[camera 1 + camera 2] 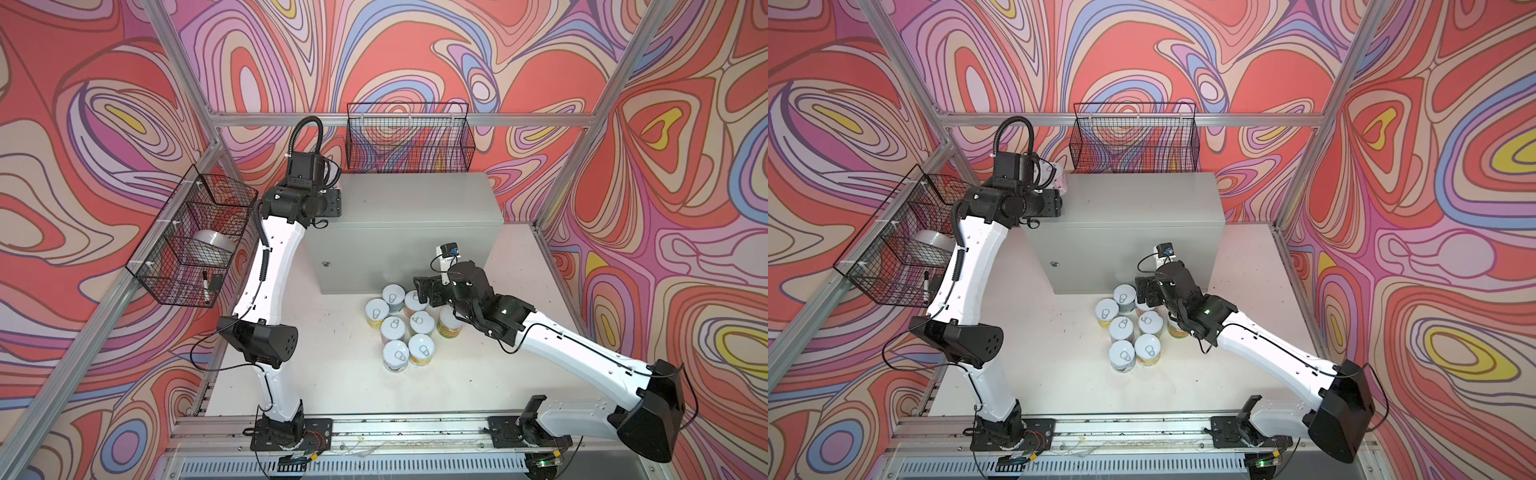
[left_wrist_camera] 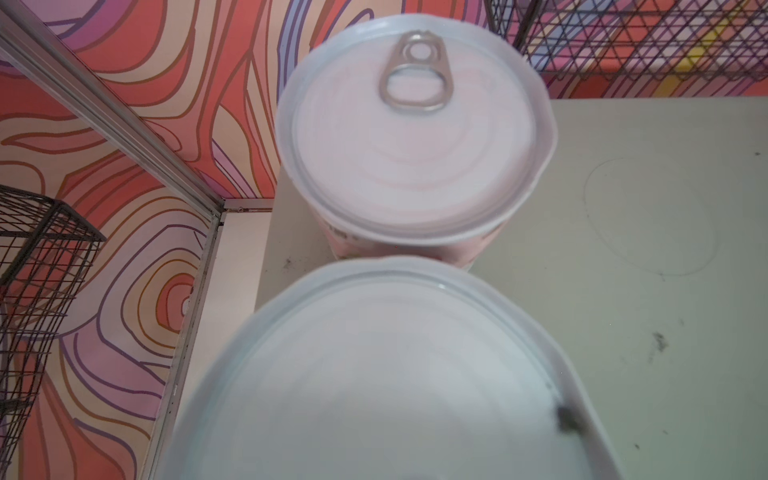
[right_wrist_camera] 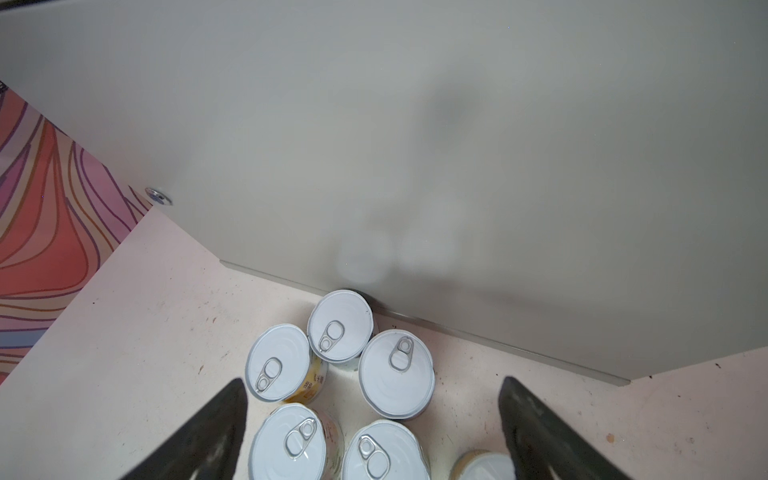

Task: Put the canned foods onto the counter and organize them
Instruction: 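Lower the can beside the pink can on the cabinet and open the left gripper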

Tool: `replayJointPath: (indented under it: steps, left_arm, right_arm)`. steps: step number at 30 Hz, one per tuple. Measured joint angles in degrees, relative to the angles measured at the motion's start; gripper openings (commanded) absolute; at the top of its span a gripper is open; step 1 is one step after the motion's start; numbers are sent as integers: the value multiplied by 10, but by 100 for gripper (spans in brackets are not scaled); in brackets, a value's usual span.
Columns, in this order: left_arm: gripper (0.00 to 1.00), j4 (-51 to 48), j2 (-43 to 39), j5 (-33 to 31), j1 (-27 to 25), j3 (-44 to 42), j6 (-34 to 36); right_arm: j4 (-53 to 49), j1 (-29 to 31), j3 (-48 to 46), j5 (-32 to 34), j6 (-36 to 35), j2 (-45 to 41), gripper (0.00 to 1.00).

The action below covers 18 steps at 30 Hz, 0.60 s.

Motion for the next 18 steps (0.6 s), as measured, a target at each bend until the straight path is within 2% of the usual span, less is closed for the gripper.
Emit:
replayJointPath:
  steps: [11,12,13,14,15,17,18]
  left_arm:
    - [0,8,5,0,0,2,0]
    - [5,8,6,0,0,3,0]
    - [15,9,6,-2,0,3,0]
    - [36,10,6,-2,0,3,0]
    - [50,12,6,-3,0,2,0]
    - [70,21,4,-3,0,-6,0]
    - [89,28,2,-3,0,-12,0]
  right_arm:
    - [6,-7,-10,-3,2,-10,97]
    - [6,-7,-10,-3,2,-10,97]
    - [7,-8,-10,-4,2,-11,97]
    - [8,-8,-10,-4,2,-11,97]
    - [8,-8,-10,-4,3,-12,97]
    - [9,-8,-10,-4,4,-13,97]
    - [9,-8,-10,-4,4,-14,97]
